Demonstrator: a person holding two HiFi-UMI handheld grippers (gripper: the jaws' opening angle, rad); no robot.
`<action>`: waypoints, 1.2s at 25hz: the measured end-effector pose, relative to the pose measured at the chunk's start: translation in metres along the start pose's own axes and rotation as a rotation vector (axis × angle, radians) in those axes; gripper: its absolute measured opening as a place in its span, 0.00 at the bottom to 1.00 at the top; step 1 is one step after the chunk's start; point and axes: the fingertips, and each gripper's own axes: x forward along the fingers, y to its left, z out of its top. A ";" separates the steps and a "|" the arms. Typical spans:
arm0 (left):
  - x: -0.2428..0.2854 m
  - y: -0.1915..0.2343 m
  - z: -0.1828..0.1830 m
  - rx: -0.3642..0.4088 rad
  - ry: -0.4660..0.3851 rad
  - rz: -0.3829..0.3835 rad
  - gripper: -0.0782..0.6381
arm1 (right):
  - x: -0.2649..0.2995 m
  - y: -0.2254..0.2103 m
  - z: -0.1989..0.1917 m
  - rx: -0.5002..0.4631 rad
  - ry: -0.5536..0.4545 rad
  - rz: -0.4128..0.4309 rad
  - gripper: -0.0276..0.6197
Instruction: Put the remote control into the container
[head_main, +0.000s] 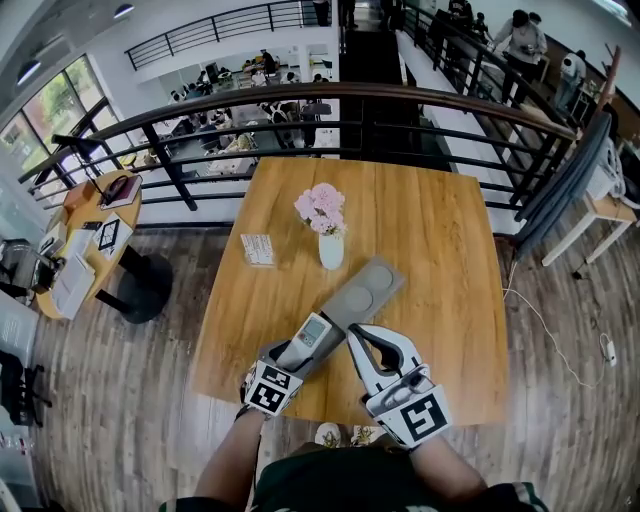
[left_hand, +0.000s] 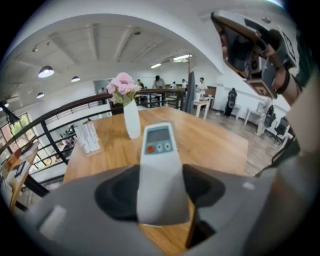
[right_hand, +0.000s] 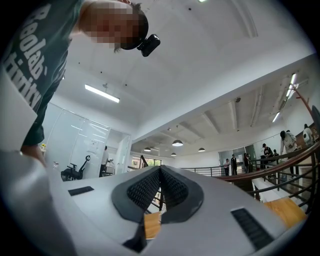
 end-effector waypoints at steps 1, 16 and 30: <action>0.002 -0.001 -0.003 -0.002 0.010 -0.003 0.49 | 0.000 0.000 -0.001 0.001 -0.001 0.001 0.07; 0.032 -0.003 -0.029 0.038 0.151 -0.046 0.48 | 0.002 0.002 -0.008 0.010 0.027 0.015 0.07; 0.060 -0.007 -0.052 0.077 0.266 -0.074 0.48 | -0.006 -0.005 -0.013 0.007 0.042 -0.008 0.07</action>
